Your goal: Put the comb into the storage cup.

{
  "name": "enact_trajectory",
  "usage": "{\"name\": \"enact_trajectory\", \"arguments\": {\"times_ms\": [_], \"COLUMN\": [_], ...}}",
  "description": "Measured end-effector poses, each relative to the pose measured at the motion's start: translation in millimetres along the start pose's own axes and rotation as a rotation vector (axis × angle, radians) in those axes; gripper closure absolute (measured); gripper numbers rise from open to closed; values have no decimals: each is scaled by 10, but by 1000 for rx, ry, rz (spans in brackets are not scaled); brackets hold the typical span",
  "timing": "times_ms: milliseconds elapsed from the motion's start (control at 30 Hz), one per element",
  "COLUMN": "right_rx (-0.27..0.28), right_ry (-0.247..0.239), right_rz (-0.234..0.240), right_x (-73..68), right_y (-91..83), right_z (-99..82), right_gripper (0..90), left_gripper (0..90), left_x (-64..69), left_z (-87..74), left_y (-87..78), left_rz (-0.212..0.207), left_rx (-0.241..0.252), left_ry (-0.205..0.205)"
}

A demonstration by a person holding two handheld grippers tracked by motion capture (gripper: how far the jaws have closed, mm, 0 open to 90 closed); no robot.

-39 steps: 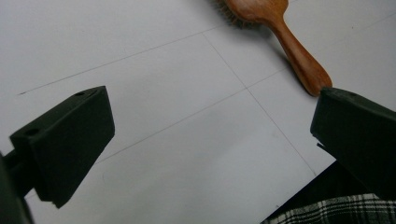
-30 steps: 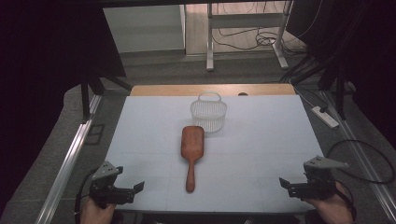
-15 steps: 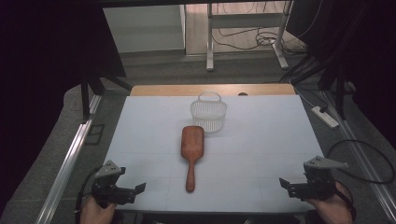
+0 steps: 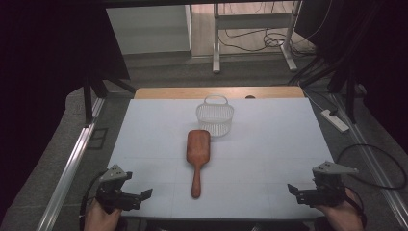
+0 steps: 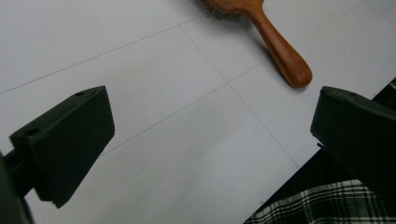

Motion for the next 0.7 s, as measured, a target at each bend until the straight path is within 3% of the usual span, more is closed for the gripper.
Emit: {"name": "enact_trajectory", "arguments": {"times_ms": [300,500,700], "right_rx": [-1,-3,-7], "right_ry": [-1,11,7], "right_rz": [1,0,1], "right_x": [-1,8,5], "right_y": [3,3,7], "right_z": [-2,-3,-6], "right_gripper": [0,0,0], "left_gripper": [0,0,0], "left_x": [29,68,87], "left_z": [43,83,104], "left_y": [58,135,205], "left_rz": [-24,-25,-37], "left_rx": [-9,-26,-39], "left_ry": [-9,24,24]}}
Point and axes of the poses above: each handheld gripper's, and its own axes: y roughly forward along the jaws, z roughly out of its top, x roughly to its right, the point moved 7 cm from there along y, roughly forward along the jaws, and after that the axes turned 15 degrees about x, right-handed, at the moved point
